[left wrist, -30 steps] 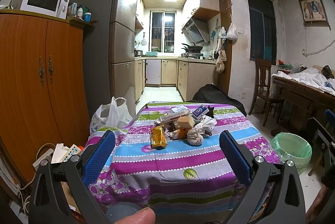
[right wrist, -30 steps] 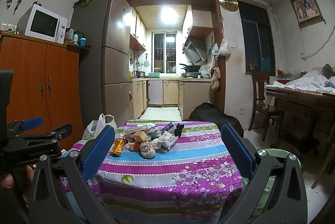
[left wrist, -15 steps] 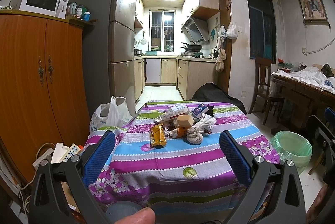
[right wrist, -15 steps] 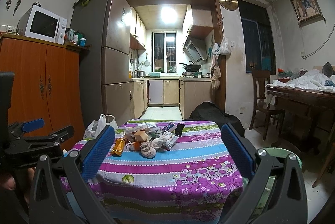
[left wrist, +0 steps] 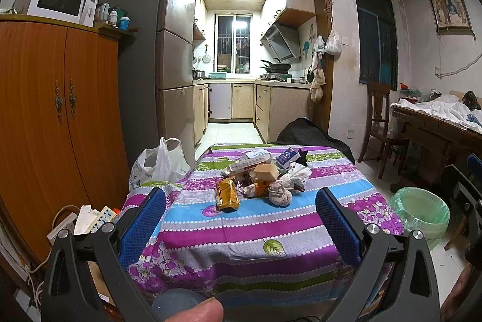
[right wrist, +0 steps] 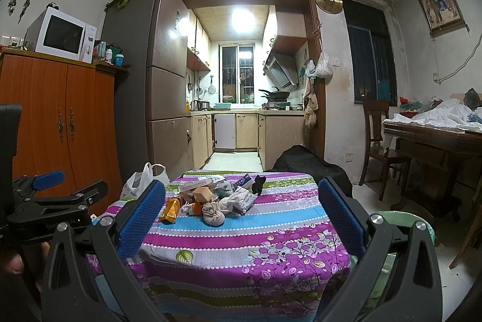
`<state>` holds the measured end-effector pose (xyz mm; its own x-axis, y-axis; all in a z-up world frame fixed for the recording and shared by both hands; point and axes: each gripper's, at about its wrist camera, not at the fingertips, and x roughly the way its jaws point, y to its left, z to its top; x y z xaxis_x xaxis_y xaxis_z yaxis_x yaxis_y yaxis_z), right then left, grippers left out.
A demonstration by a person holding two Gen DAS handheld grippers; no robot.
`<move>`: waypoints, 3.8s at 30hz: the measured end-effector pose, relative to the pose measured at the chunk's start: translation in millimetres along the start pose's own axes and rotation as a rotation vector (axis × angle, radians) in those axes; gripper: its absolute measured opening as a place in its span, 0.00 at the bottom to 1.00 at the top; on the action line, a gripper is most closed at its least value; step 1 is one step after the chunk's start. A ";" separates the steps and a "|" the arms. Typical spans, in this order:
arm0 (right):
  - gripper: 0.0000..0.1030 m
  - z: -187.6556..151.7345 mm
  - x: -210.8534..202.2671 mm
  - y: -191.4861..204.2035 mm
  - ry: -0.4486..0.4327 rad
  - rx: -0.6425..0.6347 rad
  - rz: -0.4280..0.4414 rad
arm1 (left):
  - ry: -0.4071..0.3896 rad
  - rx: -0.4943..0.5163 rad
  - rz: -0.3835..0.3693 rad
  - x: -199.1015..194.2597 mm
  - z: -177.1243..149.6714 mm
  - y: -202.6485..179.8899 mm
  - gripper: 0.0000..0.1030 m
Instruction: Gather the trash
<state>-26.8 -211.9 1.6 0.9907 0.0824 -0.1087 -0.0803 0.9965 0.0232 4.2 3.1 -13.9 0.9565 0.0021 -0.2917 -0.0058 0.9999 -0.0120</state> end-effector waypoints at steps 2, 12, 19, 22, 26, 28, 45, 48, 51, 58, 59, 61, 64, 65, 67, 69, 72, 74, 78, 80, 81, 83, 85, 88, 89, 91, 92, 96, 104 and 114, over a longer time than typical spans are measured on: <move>0.95 -0.2 0.0 -0.1 0.001 0.000 0.001 | 0.000 0.000 0.001 -0.1 1.0 -0.5 0.96; 0.95 -0.2 -0.1 0.0 0.000 0.000 0.000 | 0.000 0.002 0.001 0.1 0.5 -0.5 0.96; 0.95 -0.1 -0.3 1.7 0.005 0.002 0.003 | 0.002 0.002 0.001 0.8 -0.8 -0.7 0.96; 0.95 -0.7 0.1 3.0 0.007 0.002 0.003 | 0.003 0.002 0.001 0.9 -0.8 -1.0 0.96; 0.95 -1.1 0.1 3.0 0.007 0.003 0.003 | 0.003 0.003 0.001 1.1 -3.2 -0.6 0.96; 0.95 -1.2 1.4 4.6 0.010 0.002 0.004 | 0.005 0.005 0.001 1.7 -3.0 -1.3 0.96; 0.90 -40.2 103.5 5.9 0.276 -0.009 0.210 | 0.373 -0.086 -0.011 166.7 -55.3 100.0 0.96; 0.73 -54.5 133.2 10.8 0.362 -0.012 0.260 | 0.449 -0.158 -0.096 210.2 -60.3 114.2 0.95; 0.72 -66.4 157.6 12.7 0.419 -0.015 0.281 | 0.489 -0.152 -0.158 254.8 -54.2 107.3 0.95; 0.62 -87.1 236.7 15.2 0.566 0.017 0.390 | 0.519 -0.065 -0.180 328.8 -41.9 65.6 0.90; 0.60 -91.3 253.0 15.3 0.591 0.023 0.400 | 0.531 -0.063 -0.185 337.7 -41.1 62.1 0.84; 0.58 -95.7 278.8 14.7 0.621 0.035 0.414 | 0.529 -0.067 -0.202 349.8 -34.9 58.0 0.80; 0.57 -88.4 300.3 19.6 0.607 0.022 0.448 | 0.479 -0.053 -0.236 354.9 -19.9 52.3 0.80; 0.57 -81.8 308.8 25.3 0.596 0.003 0.468 | 0.468 -0.047 -0.235 357.6 -16.0 52.2 0.80; 0.57 -68.8 328.5 38.5 0.584 -0.038 0.494 | 0.469 -0.066 -0.233 366.0 -14.7 57.6 0.80; 0.57 -63.7 346.7 49.6 0.587 -0.077 0.495 | 0.500 -0.081 -0.241 380.0 -17.4 62.2 0.80; 0.57 -68.1 376.3 61.6 0.626 -0.111 0.493 | 0.507 -0.070 -0.259 390.8 -17.4 64.0 0.80; 0.57 -74.9 392.1 67.4 0.656 -0.132 0.493 | 0.511 -0.071 -0.266 394.1 -17.0 67.0 0.80; 0.39 -81.0 397.1 71.3 0.663 -0.131 0.482 | 0.543 -0.131 -0.277 394.4 -29.6 78.6 0.80; 0.34 -78.6 392.3 69.3 0.641 -0.109 0.481 | 0.549 -0.133 -0.278 392.4 -37.9 76.7 0.80; 0.34 -76.7 391.2 68.3 0.629 -0.103 0.479 | 0.551 -0.120 -0.270 392.0 -41.0 74.1 0.80; 0.33 -70.1 380.3 65.1 0.596 -0.068 0.480 | 0.561 -0.101 -0.263 393.3 -46.4 68.4 0.79; 0.33 -63.7 368.5 60.6 0.566 -0.037 0.483 | 0.567 -0.093 -0.248 393.9 -50.6 64.6 0.67; 0.33 -58.7 351.4 54.3 0.540 -0.005 0.493 | 0.566 -0.120 -0.244 393.0 -55.1 68.1 0.57; 0.33 -57.8 347.0 54.3 0.534 -0.005 0.491 | 0.559 -0.120 -0.237 391.1 -56.3 68.6 0.56; 0.33 -58.0 340.0 52.5 0.528 0.005 0.492 | 0.548 -0.121 -0.225 386.2 -57.4 70.1 0.54; 0.33 -57.5 336.0 50.2 0.523 0.012 0.491 | 0.543 -0.124 -0.220 383.6 -57.6 71.2 0.53; 0.33 -53.1 325.3 39.2 0.501 0.072 0.498 | 0.506 -0.139 -0.197 366.0 -52.3 78.4 0.52; 0.28 -41.6 300.5 18.2 0.457 0.121 0.467 | 0.399 -0.146 -0.207 318.7 -24.5 80.5 0.52; 0.28 -39.2 302.8 -23.2 0.469 0.413 0.590 | 0.343 -0.154 -0.267 287.9 -0.5 68.1 0.52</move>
<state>270.7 -209.6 -70.9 0.6443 0.6736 -0.3622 -0.4317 0.7113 0.5548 279.1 71.8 -99.3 0.7785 -0.2859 -0.5587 0.1595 0.9511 -0.2645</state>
